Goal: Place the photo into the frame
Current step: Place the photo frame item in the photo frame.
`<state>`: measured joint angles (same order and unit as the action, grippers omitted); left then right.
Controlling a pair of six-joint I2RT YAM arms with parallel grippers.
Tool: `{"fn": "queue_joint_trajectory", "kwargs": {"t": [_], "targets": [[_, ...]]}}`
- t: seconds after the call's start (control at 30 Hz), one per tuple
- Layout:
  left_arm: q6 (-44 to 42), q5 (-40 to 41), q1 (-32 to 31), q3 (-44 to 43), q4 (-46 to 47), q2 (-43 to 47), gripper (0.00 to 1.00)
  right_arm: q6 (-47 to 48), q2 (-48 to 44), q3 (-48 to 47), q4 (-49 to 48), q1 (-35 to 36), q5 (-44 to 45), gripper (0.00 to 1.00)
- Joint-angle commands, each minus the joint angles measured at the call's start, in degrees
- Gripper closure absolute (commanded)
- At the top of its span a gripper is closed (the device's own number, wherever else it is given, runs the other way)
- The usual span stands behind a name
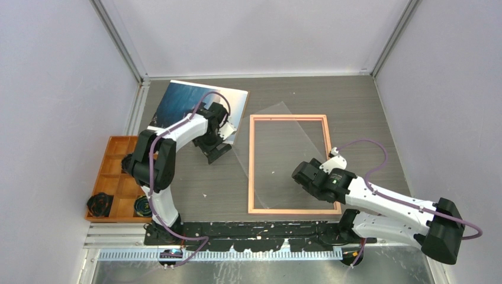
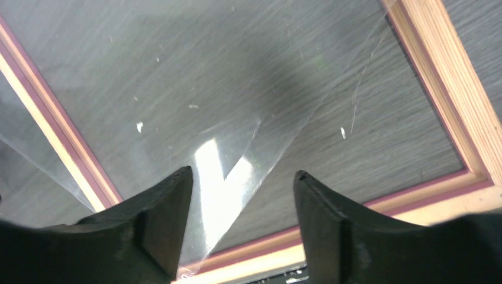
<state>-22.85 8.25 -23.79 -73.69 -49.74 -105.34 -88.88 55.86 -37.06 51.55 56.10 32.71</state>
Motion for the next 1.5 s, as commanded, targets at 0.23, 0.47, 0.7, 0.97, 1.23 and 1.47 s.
{"fn": "queue_joint_trajectory", "kwargs": {"t": [0.23, 0.47, 0.7, 0.97, 1.23, 1.47], "targets": [[5.0, 1.4, 0.1, -4.7, 5.2, -5.3, 0.0, 20.2, -2.3, -11.4, 1.3, -2.5, -8.4, 0.08], [6.4, -0.4, 0.1, -4.4, 4.4, -4.4, 0.0, 43.3, 11.0, -21.1, -10.8, -34.4, -30.6, 0.01], [7.7, -0.6, 0.1, -5.0, 3.9, -3.9, 0.0, 56.7, 34.2, -35.8, -17.1, -40.5, -37.5, 0.01], [9.1, -1.4, 0.1, -3.4, 5.1, -3.0, 0.0, 65.3, 46.0, -42.7, -21.0, -47.2, -49.6, 0.05], [9.3, -1.7, 0.1, -3.1, 5.7, -3.9, 0.0, 68.8, 54.0, -47.6, -20.2, -51.9, -58.0, 0.04], [9.9, -2.4, 0.0, -3.7, 6.8, -4.2, 0.0, 69.3, 59.4, -47.2, -21.7, -52.9, -61.1, 0.06]]}}
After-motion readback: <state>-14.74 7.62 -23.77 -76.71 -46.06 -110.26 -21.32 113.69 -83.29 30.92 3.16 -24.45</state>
